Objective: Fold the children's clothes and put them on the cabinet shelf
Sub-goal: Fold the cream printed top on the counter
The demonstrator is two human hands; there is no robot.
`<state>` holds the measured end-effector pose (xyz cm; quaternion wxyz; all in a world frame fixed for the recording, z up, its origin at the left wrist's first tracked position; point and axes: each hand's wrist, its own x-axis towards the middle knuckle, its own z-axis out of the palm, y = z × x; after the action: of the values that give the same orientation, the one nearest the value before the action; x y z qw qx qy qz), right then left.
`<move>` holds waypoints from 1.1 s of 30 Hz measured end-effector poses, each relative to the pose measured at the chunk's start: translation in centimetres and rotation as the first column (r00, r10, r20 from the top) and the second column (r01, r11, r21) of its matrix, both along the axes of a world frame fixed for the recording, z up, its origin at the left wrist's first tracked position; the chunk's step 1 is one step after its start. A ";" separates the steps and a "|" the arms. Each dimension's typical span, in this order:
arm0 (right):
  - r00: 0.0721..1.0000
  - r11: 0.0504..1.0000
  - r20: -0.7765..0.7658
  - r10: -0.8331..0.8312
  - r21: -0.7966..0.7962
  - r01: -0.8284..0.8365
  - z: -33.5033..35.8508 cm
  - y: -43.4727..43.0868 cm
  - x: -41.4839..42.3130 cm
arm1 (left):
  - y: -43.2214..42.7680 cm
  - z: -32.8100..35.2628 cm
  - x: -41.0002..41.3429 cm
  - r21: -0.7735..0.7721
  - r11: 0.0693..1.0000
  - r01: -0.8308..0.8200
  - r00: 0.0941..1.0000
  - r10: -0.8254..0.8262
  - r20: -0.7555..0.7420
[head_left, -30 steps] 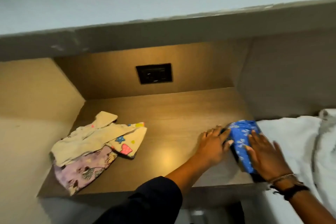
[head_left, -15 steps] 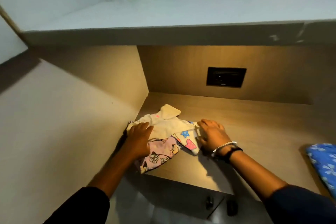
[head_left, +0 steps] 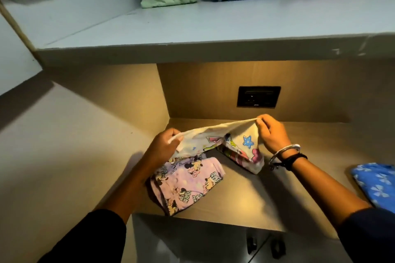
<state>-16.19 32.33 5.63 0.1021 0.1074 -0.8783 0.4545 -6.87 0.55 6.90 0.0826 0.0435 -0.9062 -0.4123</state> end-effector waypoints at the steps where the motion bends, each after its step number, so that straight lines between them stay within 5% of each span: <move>1: 0.999 1.000 -0.028 -0.024 -0.014 0.023 1.2 1.0 -0.5 | 0.5 1.1 -1.1 0.024 0.999 0.036 0.999 -0.036 -0.011; 8: 0.986 0.971 -0.111 -0.121 0.192 0.141 8.4 8.9 -5.8 | 6.5 7.1 -9.4 -0.027 0.995 0.098 0.976 -0.101 -0.191; 13: 0.952 0.978 -0.241 -0.190 0.040 0.205 10.3 12.8 -3.3 | 10.8 8.8 -9.4 -0.007 0.994 0.108 0.951 -0.105 -0.291; 18: 0.976 0.965 -0.212 0.053 0.263 0.004 5.3 17.8 3.8 | 11.5 4.8 -2.6 0.086 0.952 0.295 0.954 -0.288 -0.084; 21: 0.988 0.898 -0.023 0.155 0.420 -0.131 0.4 20.2 8.8 | 11.5 0.1 1.8 0.050 0.902 0.429 0.890 -0.431 0.147; 27: 0.938 0.927 0.298 0.178 0.268 -0.261 -6.6 21.4 14.9 | 12.2 -5.8 7.1 0.100 0.812 0.575 0.717 -0.559 0.416; 33: 0.916 0.969 0.390 0.091 0.179 -0.173 -5.0 21.5 12.9 | 12.5 -3.1 4.5 0.335 0.858 0.390 0.712 -0.512 0.481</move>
<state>-3.33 53.82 0.59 -0.1122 0.0872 -0.9151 0.3773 -2.41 13.04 3.78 -0.2924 -0.0540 -0.8243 -0.4818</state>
